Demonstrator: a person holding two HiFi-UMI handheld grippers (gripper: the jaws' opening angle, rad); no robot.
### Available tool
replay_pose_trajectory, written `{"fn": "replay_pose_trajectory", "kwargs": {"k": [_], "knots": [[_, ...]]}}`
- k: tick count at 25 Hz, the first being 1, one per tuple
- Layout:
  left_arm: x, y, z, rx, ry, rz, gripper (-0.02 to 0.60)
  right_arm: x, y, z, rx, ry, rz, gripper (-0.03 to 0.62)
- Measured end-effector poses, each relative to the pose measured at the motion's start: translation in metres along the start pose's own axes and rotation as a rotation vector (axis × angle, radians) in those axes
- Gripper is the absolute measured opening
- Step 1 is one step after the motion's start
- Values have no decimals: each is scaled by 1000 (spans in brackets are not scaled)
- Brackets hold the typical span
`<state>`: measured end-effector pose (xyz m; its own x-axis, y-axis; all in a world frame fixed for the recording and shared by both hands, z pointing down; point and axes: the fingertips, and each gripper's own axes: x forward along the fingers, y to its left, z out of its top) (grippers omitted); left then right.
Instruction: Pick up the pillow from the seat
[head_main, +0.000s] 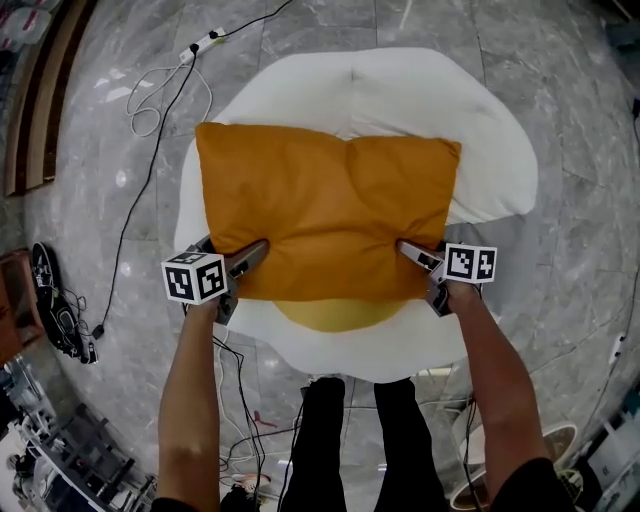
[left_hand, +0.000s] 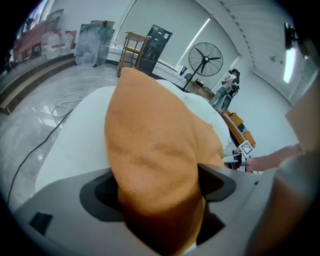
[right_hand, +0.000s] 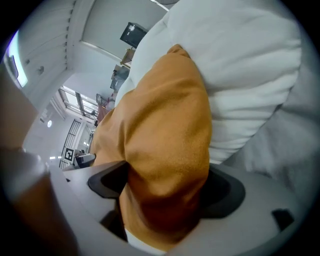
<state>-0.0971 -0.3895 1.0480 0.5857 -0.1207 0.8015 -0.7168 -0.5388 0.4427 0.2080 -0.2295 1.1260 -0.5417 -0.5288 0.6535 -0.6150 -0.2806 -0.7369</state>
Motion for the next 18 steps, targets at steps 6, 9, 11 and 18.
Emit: {"fn": "replay_pose_trajectory", "kwargs": {"k": [6, 9, 11, 18], "knots": [[-8, -20, -4, 58, 1, 20, 335, -15, 13, -4, -79, 6, -77, 291], [-15, -30, 1, 80, -15, 35, 287, -27, 23, 1, -135, -21, -133, 231], [-23, -36, 4, 86, -32, 47, 270, -37, 33, 4, -155, -46, -150, 212], [-78, -70, 28, 85, -126, 56, 264, -94, 92, 26, -227, -139, -153, 212]]}}
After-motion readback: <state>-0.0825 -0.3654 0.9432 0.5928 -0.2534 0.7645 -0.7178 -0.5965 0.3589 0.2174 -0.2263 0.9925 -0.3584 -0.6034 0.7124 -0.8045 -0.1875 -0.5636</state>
